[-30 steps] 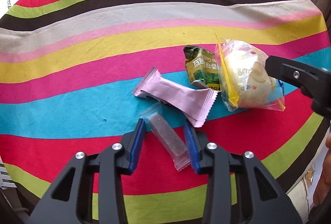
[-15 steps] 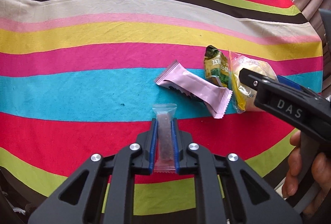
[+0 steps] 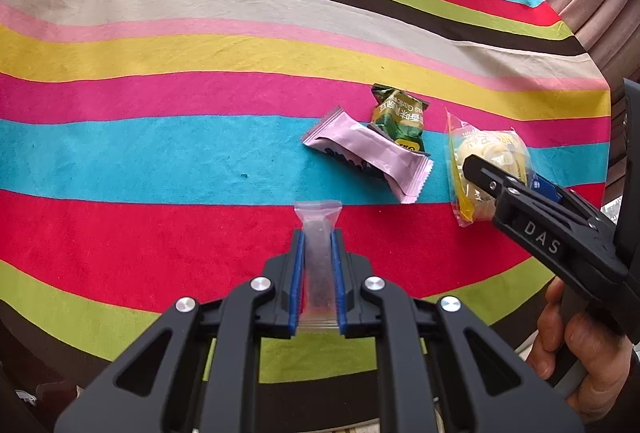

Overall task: Organize snacks
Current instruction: 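Grasp the clear bar packet with the left tool while the right tool grasps the round bread bag, then carry the bar packet and bread bag over the white box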

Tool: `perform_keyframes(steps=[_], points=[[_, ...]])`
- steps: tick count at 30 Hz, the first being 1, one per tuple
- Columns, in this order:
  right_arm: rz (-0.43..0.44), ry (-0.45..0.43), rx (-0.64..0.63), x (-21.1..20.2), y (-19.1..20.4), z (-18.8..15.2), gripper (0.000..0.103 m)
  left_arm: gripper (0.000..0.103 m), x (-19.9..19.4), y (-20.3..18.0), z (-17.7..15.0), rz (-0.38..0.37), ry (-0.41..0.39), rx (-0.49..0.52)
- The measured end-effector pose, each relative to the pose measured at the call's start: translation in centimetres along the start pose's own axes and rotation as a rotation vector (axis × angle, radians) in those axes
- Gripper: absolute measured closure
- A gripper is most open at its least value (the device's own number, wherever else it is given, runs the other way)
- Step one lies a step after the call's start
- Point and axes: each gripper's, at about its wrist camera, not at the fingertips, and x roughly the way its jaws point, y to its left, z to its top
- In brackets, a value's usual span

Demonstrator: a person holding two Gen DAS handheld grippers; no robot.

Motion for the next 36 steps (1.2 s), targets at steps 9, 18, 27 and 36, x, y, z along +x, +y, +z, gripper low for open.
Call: perform_keyframes(steps=[9,18,27,36], points=[[-0.008,-0.006,0.029,-2.1,-2.1,-3.1,0.039,0.090,-1.0,-1.9,-0.6,-0.006,-0.013,0.019],[-0.008,-0.021,0.073,-4.8,-4.9,-6.2,0.039,0.090,-2.1,-4.8,-2.0,0.002,-0.017,0.066],[-0.012,-0.038,0.126,-7.4,-8.4,-8.5,0.039,0.090,-2.8,-8.6,-3.1,-0.004,-0.016,0.121],[-0.031,-0.050,0.183,-9.4,-12.0,-10.9,0.039,0.090,-2.6,-12.9,-4.4,-0.018,0.003,0.192]])
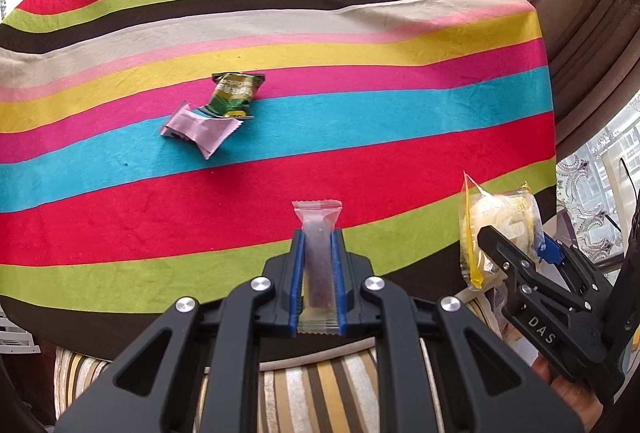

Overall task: Organize snacks
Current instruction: 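Carry the bar packet and bread bag over the white box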

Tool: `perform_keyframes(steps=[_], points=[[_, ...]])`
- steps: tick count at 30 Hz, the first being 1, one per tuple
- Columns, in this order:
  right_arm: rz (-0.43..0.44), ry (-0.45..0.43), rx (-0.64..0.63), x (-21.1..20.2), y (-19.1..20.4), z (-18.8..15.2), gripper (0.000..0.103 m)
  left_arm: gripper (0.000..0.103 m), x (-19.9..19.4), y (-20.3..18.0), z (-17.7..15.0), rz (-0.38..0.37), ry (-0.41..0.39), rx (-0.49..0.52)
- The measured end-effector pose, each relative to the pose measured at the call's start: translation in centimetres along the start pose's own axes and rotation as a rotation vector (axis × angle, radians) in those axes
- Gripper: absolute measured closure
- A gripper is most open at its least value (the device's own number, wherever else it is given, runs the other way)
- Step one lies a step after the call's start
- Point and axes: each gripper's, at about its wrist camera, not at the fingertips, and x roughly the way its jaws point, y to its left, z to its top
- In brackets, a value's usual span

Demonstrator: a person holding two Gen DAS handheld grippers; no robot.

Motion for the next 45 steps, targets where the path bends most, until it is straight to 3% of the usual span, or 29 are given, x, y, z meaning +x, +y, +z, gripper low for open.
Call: perform_keyframes(steps=[34,45], points=[[-0.162,0.028,0.193,-4.1,-15.3,-8.0,0.039,0.090,3.8,-17.9,-4.3,-0.141,0.120,0.302],[-0.195,0.056,0.252,-4.1,-17.8,-9.5,0.038,0.089,5.6,-21.5,-6.3,-0.214,0.191,0.368]])
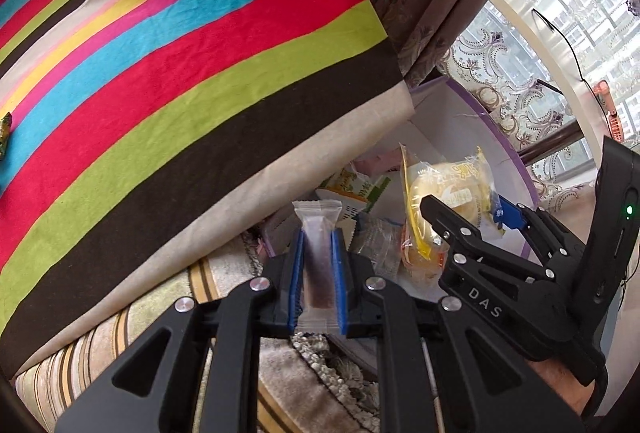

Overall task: Organize snacks
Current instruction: 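Carry the bar packet and bread bag over the white box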

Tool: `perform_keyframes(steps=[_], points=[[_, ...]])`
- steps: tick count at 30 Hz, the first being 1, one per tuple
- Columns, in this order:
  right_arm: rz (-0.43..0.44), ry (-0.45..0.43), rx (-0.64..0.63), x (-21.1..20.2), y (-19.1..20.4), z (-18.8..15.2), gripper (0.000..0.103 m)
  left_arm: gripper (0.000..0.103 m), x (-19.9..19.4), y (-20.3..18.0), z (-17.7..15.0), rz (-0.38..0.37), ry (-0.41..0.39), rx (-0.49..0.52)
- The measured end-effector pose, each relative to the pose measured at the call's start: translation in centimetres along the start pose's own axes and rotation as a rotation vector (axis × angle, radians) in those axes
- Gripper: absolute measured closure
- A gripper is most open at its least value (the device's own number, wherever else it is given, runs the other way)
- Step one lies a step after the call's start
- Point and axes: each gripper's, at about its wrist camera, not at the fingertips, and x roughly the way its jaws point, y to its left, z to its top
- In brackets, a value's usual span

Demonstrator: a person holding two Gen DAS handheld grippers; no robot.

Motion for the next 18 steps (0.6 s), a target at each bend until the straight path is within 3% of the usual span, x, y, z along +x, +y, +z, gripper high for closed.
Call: perform_keyframes(steps=[2,6,8,10,18], points=[[0.015,0.004,0.007,0.1,-0.2,0.1,0.037,0.086,0.5,-0.2,0.0,-0.019,0.011,0.002],[0.068,0.006,0.014,-0.4,0.0,0.7,0.032,0.055,0.8,-0.2,-0.1,-0.045,0.010,-0.011],[0.116,0.018,0.038,-0.4,-0.2,1.1,0.030,0.052,0.5,0.3,-0.1,-0.053,-0.003,-0.026],[0.148,0.023,0.056,-0.6,-0.2,1.5,0.027,0.040,-0.1,0.9,-0.2,-0.049,-0.022,-0.038],[0.241,0.057,0.072,-1.3,1.6,2.7,0.024,0.029,-2.2,4.4,-1.1,-0.027,-0.091,-0.111]])
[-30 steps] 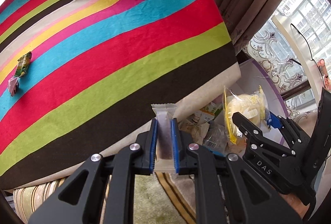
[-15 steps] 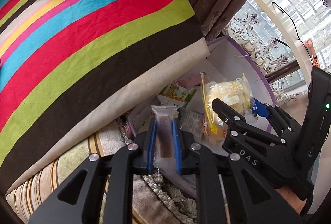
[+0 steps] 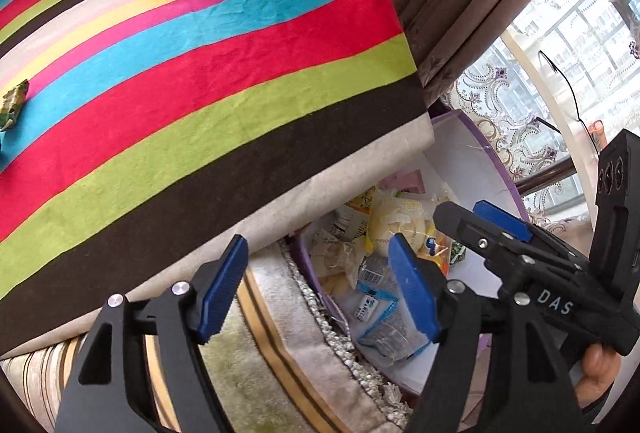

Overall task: Organize snacks
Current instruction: 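Carry the bar packet and bread bag over the white box, then move both open tools back toward the pink bar and green bag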

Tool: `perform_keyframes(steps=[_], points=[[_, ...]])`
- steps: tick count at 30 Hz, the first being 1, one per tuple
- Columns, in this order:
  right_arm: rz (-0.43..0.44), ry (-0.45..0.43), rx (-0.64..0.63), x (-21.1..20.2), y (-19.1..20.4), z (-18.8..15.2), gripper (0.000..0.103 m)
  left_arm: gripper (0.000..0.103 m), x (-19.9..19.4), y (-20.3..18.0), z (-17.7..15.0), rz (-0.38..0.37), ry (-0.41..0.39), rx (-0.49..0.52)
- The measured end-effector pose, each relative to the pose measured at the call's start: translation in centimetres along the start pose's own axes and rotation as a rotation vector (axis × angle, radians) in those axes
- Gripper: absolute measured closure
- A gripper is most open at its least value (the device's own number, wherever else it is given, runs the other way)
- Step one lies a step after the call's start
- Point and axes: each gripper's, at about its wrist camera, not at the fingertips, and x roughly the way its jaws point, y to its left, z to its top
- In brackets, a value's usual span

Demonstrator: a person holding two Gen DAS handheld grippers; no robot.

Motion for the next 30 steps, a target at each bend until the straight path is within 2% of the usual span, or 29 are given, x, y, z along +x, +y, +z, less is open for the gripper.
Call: perform_keyframes(steps=[11,14,17,20,24,27,30], points=[[0.086,0.030,-0.063,-0.2,5.7,0.7,0.024,0.026,-4.1,7.0,-1.0,0.107,-0.120,-0.129],[0.071,0.018,-0.099,-0.3,7.6,0.6,0.023,0.026,-5.3,9.0,-1.5,0.122,-0.144,-0.158],[0.033,0.000,-0.126,-0.4,9.6,0.3,0.019,0.026,-6.2,11.0,-2.1,0.138,-0.159,-0.187],[-0.046,-0.039,-0.167,-0.6,11.8,-0.2,0.015,0.026,-7.0,12.7,-2.7,0.143,-0.169,-0.217],[-0.143,-0.020,-0.194,0.4,14.0,-0.6,0.015,0.026,-8.2,15.3,-3.6,0.150,-0.184,-0.259],[-0.192,-0.035,-0.220,1.0,16.1,-1.1,0.015,0.026,-9.1,17.2,-4.2,0.189,-0.197,-0.288],[-0.241,0.002,-0.278,2.6,18.8,-1.4,0.015,0.026,-10.0,19.2,-4.7,0.229,-0.201,-0.318]])
